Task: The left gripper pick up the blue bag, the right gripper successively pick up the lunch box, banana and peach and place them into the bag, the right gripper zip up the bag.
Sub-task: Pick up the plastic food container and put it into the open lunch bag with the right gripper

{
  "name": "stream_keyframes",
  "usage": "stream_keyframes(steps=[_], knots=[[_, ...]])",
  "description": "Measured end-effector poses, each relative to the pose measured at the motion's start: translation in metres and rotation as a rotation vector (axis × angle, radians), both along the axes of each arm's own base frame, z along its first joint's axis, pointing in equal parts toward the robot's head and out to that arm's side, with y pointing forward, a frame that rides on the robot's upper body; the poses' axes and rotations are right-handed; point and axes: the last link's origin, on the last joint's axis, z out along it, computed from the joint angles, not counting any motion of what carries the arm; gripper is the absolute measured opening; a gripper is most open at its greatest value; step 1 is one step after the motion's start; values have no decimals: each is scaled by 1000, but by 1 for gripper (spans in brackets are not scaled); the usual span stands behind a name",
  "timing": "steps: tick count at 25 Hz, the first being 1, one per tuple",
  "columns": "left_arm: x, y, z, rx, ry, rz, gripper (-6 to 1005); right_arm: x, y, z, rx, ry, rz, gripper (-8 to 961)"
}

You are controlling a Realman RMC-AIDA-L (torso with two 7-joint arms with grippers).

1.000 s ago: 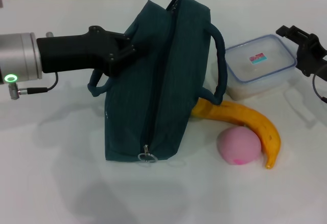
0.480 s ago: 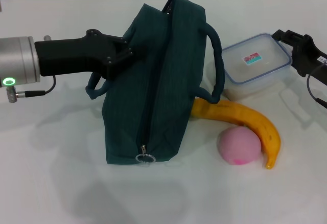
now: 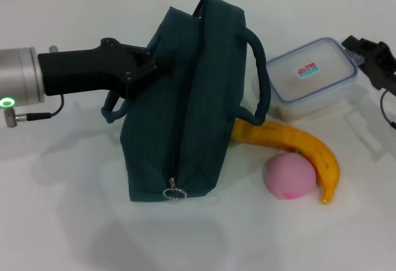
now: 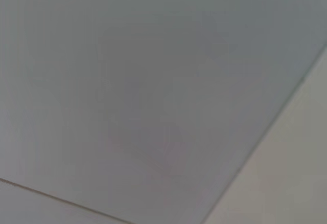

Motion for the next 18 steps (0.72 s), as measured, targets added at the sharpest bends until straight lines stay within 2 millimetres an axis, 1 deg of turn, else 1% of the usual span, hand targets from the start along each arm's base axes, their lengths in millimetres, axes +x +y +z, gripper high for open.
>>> stream_keyframes(steps=[1, 7, 12, 15, 18], knots=[[-1, -1, 1, 0, -7, 2, 42, 0, -1, 2, 18, -8, 12, 213], [-2, -13, 15, -12, -75, -21, 42, -1, -4, 0, 36, -74, 64, 108], [-6, -19, 23, -10, -113, -15, 42, 1, -8, -1, 33, -101, 76, 103], [-7, -23, 26, -26, -135, -2, 42, 1, -14, 2, 81, -170, 142, 101], [-8, -24, 26, -39, -144, 22, 42, 1, -21, 5, 118, -199, 190, 98]])
